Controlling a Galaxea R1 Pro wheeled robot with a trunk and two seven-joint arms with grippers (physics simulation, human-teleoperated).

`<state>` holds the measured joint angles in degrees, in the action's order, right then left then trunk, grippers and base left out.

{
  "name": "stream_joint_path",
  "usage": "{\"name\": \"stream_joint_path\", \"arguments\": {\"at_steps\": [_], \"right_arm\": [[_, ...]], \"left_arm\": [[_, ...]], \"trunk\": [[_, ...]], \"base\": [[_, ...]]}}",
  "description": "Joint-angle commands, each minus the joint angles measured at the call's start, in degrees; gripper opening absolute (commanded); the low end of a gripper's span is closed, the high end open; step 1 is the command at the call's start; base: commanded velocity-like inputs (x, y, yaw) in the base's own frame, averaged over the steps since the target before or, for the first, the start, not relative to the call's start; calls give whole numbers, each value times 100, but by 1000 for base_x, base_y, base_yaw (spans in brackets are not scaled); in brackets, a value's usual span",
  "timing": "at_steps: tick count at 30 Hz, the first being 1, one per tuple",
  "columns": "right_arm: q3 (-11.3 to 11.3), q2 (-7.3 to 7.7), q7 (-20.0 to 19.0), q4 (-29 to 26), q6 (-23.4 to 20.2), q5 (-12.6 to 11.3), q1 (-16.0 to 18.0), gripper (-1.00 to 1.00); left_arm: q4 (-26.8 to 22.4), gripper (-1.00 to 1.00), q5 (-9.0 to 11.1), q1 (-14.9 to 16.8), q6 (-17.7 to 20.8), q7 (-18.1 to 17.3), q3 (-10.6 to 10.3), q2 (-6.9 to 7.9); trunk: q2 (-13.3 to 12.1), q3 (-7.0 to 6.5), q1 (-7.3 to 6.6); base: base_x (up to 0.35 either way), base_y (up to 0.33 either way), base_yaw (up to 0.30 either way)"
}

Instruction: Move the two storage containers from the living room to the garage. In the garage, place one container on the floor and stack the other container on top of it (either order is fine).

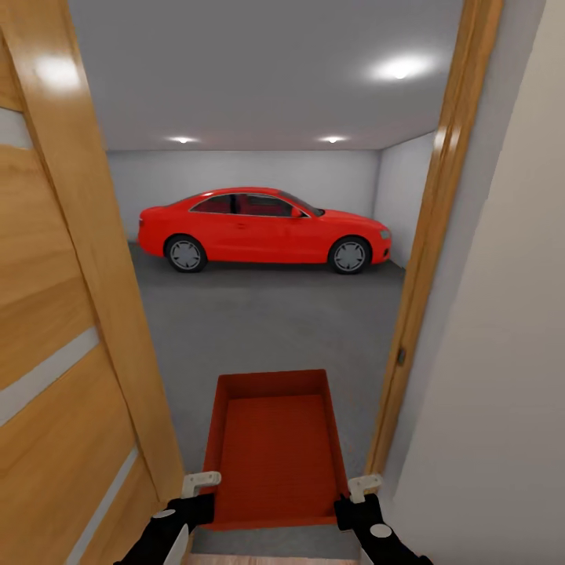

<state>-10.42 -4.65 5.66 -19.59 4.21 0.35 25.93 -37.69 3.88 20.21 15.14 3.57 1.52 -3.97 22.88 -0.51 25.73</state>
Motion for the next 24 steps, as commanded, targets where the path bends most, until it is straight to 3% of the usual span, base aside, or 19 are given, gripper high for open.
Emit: {"name": "stream_joint_path", "arguments": {"at_steps": [1,6,18,24], "right_arm": [[-83,-177,-364,17,10,-35,0,-100],[-83,-178,-364,17,10,-35,0,-100],[-83,-176,-364,17,10,-35,0,-100],[-83,-176,-364,17,10,-35,0,-100]], "left_arm": [[-19,-100,-115,1,-433,82,42,-7],[-19,-100,-115,1,-433,82,42,-7],[-20,-100,-115,1,-436,81,42,-16],[-20,-100,-115,1,-424,82,42,-16]], "trunk": [[4,3,5],[4,3,5],[4,3,5],[4,3,5]], "base": [[298,29,0],[260,8,0],[24,0,0],[306,0,0]]}}
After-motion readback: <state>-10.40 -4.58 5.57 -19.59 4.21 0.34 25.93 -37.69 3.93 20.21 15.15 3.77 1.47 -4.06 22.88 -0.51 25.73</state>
